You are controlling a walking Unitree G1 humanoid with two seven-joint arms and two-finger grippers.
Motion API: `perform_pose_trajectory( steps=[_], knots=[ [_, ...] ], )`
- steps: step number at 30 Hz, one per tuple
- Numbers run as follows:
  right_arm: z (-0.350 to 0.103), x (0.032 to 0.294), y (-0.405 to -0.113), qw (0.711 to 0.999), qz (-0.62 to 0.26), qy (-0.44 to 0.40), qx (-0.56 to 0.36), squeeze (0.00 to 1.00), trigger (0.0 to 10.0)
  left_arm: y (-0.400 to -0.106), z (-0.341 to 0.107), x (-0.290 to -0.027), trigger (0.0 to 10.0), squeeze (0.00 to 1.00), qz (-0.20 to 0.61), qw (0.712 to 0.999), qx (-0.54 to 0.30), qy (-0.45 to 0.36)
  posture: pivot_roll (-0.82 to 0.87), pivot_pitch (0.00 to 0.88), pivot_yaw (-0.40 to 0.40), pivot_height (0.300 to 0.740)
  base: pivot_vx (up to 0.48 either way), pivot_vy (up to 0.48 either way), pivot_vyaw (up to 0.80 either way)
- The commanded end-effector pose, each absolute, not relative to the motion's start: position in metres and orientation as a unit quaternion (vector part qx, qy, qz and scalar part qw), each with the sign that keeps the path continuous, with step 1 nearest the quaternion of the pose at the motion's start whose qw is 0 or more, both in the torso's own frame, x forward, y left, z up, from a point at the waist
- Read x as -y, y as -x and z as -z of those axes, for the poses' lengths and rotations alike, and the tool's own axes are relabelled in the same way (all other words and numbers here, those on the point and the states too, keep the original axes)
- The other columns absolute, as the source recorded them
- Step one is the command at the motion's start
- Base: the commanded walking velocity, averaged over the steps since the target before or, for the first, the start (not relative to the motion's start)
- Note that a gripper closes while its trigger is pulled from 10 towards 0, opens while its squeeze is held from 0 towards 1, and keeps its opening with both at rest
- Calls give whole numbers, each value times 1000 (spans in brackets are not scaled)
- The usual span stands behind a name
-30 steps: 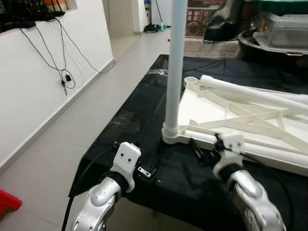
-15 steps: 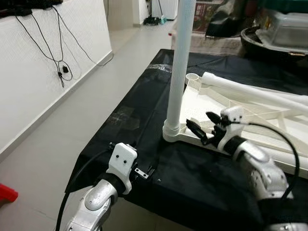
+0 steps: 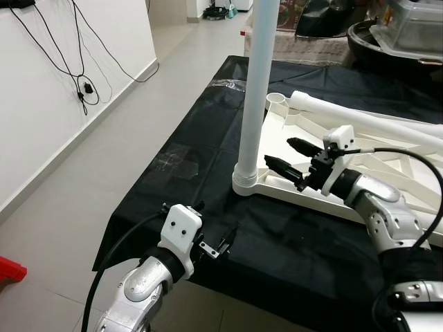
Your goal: Building children table
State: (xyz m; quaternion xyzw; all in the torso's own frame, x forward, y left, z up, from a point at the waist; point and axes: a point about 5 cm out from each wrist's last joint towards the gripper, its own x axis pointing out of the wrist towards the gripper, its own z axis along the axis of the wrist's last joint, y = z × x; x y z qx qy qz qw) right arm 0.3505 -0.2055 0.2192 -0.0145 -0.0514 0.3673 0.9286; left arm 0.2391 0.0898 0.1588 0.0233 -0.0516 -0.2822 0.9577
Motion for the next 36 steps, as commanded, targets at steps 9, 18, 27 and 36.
perform_pose_trajectory(
  steps=[9, 18, 27, 36],
  knots=[
    [-226, 180, -370, 900, -432, 3, 66, 0, 10000, -229, -159, -88, 10000, 0, 291, 955, 47, -16, 128, 195, -36, 740, 0, 0, 0],
    [-228, 169, -371, 887, -457, 5, 69, 0, 10000, -229, -159, -87, 10000, 0, 294, 955, 46, -15, 128, 200, -37, 740, 0, 0, 0],
    [-232, 147, -379, 874, -479, 3, 84, 0, 10000, -229, -159, -86, 10000, 0, 295, 954, 44, -16, 130, 207, -44, 740, 0, 0, 0],
    [-237, 141, -385, 878, -469, 0, 92, 0, 10000, -228, -159, -86, 10000, 0, 294, 955, 43, -16, 131, 210, -45, 740, 0, 0, 0]
  ],
)
